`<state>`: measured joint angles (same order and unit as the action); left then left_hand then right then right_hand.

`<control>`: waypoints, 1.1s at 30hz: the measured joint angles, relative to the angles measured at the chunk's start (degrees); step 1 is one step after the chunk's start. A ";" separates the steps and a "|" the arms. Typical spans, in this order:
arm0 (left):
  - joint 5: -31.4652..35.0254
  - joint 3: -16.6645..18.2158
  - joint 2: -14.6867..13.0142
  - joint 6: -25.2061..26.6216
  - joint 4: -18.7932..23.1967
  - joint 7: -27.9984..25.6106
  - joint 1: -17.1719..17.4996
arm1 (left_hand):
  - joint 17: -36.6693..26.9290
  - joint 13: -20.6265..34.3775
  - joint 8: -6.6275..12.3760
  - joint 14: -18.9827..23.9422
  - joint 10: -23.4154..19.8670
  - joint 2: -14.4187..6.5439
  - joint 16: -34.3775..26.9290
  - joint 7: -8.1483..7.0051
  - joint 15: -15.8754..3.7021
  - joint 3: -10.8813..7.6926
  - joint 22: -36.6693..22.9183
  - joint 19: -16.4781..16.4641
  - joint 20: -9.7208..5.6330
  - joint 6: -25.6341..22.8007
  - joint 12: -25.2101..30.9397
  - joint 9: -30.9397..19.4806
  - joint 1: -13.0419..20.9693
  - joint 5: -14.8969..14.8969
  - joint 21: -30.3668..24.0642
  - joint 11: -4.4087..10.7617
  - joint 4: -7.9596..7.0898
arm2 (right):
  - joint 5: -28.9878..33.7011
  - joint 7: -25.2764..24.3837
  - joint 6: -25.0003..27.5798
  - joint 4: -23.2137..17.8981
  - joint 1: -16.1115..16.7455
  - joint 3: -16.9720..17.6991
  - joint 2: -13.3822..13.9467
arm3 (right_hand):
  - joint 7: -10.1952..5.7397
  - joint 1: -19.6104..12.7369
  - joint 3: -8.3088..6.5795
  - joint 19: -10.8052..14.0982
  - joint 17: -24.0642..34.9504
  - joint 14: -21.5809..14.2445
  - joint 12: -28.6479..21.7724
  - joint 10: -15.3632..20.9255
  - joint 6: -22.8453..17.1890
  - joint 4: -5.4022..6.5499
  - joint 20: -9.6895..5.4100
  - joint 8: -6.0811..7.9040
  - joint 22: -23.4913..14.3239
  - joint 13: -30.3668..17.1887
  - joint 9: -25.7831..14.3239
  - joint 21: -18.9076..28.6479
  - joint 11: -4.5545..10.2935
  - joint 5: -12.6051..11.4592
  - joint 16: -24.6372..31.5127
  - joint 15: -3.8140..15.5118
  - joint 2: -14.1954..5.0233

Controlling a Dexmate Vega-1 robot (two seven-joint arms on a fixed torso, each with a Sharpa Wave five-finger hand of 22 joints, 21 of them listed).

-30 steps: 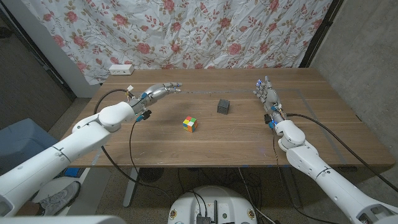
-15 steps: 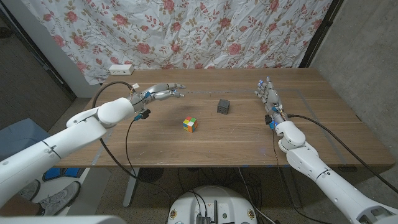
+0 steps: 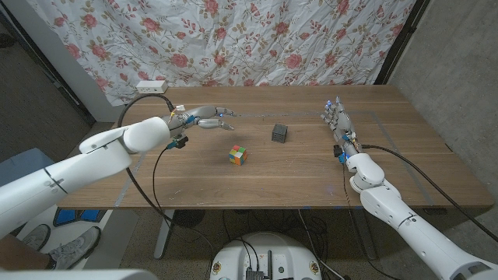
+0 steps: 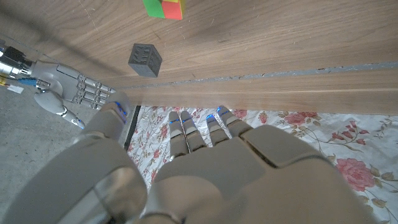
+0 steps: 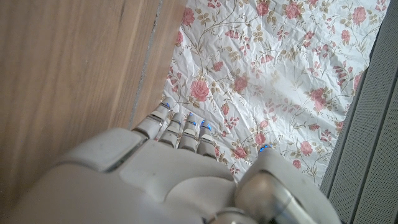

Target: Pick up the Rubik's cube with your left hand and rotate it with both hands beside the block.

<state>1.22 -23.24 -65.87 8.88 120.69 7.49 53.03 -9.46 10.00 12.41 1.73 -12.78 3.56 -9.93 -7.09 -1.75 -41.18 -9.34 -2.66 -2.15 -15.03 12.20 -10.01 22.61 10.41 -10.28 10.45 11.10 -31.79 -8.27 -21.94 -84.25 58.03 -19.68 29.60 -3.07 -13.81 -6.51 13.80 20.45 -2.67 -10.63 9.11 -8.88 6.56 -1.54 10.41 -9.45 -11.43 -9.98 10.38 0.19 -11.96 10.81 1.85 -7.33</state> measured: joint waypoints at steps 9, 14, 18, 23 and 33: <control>6.19 -1.16 -1.87 2.24 3.40 4.14 -1.19 | 0.00 0.00 -0.34 -0.40 -0.30 1.10 0.00 -0.11 -0.22 0.00 0.00 -0.23 0.22 0.11 0.00 0.01 1.10 0.00 0.00 0.30 0.00 | -0.17 -0.50 0.16 -1.12 1.00 0.51 0.44 | 0.00 0.02 0.00 0.00 -0.25 0.00 0.00 -0.31 0.00 0.00 0.00 0.00 0.00 0.25 0.00 0.00 -0.31 0.00 0.00 0.00 0.02; 10.39 -2.23 -2.39 3.92 5.43 6.45 -1.99 | 0.00 0.29 -0.55 -0.92 -0.06 1.63 0.00 -0.41 -0.30 0.47 0.00 -0.23 0.21 0.41 -0.34 0.01 1.62 0.00 0.00 0.54 -0.01 | -0.30 -0.71 0.26 -1.34 1.28 0.64 0.49 | 0.00 0.84 0.00 0.00 -0.25 0.00 0.00 -0.31 0.00 0.00 0.00 0.00 0.00 0.25 0.00 0.00 -0.31 0.00 0.00 0.00 0.83; 13.20 -3.21 -2.47 5.13 6.89 7.90 -2.61 | 0.00 0.30 -0.88 -1.24 0.01 1.95 0.00 -0.28 0.01 0.47 0.00 -0.21 0.20 0.73 -0.55 0.01 1.95 0.00 0.00 0.61 -0.01 | -0.40 -0.76 0.29 -1.35 1.38 0.69 0.49 | 0.00 1.47 0.00 0.00 -0.52 0.00 0.00 -0.31 0.00 0.00 0.00 0.00 0.00 0.25 0.00 0.00 -0.31 0.00 0.22 0.00 0.20; 18.09 -4.24 -2.14 7.09 8.11 10.29 -3.22 | 0.00 0.29 -0.89 -1.23 0.01 2.41 0.00 -0.29 0.00 0.47 0.00 -0.01 0.00 1.34 -0.55 0.01 2.41 0.22 0.00 0.61 -0.01 | -0.53 -0.81 0.30 -1.34 1.51 0.72 0.36 | 0.00 1.44 0.00 0.00 -0.52 0.00 0.00 -0.31 0.00 0.00 0.00 0.00 0.00 0.24 0.00 0.00 -0.30 0.00 0.22 0.00 0.23; 25.53 -7.19 0.14 9.93 10.27 13.30 -4.48 | 0.00 0.29 -0.89 -1.34 0.01 2.90 0.00 -0.28 -0.11 0.71 0.00 0.31 0.32 1.33 -0.54 0.01 3.37 0.22 0.00 0.60 -0.24 | -0.84 -1.10 0.16 -1.03 1.65 0.89 0.03 | 0.00 1.44 0.00 0.00 -0.79 0.22 0.00 -0.31 0.00 0.00 0.00 0.00 0.00 0.24 0.00 0.00 -0.30 0.00 0.22 -0.22 0.23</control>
<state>26.75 -30.43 -65.73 18.81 130.96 20.80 48.55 -9.46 10.29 11.52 0.40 -12.77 6.47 -9.93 -7.37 -1.85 -40.47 -9.35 -2.34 -1.83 -13.70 11.65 -10.00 25.98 10.63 -10.29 11.06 10.86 -32.62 -9.37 -21.77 -85.28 59.68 -18.79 29.63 -3.07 -12.37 -6.51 13.80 19.65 -2.46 -10.63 8.79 -8.88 6.56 -1.54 10.41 -9.45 -11.19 -9.98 10.38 -0.11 -11.96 11.03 1.63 -7.10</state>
